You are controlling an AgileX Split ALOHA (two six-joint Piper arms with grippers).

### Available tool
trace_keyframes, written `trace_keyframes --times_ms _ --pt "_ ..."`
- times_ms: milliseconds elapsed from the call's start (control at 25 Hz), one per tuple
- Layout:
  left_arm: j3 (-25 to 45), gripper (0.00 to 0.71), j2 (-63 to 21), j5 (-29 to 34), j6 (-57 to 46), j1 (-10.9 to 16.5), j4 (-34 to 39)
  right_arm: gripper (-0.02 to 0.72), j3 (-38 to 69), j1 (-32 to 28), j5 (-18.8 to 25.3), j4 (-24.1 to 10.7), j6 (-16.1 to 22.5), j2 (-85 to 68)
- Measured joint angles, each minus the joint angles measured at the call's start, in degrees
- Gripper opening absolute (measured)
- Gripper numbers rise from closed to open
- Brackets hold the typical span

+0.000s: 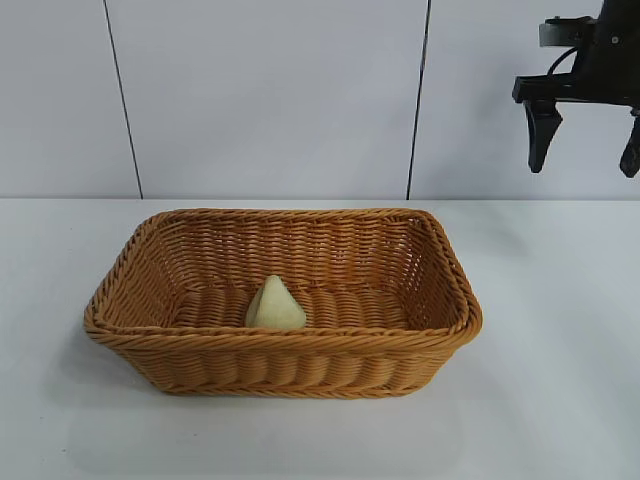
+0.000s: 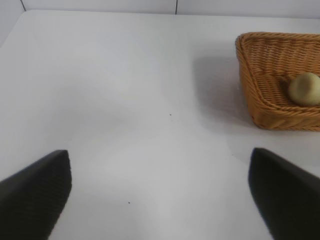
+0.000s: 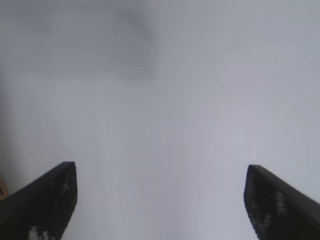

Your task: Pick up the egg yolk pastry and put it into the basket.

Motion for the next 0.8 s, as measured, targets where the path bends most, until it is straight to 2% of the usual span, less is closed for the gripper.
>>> trace_keyframes --times_ms 200,480,720,800 --pt "0.0 0.692 0.0 0.0 0.0 0.0 0.0 0.644 13.4 1.3 0.0 0.2 -1.8 -11.6" --pt "0.0 0.692 0.0 -0.1 0.0 0.0 0.0 0.644 33.7 4.7 0.1 1.4 -2.3 -33.1" --pt "0.0 0.692 -0.2 0.0 0.0 0.0 -0.1 0.644 50.1 4.8 0.1 0.8 -2.9 -53.2" --pt "0.0 0.692 -0.2 0.0 0.0 0.0 -0.1 0.644 55.3 4.8 -1.8 0.3 -4.1 -60.0"
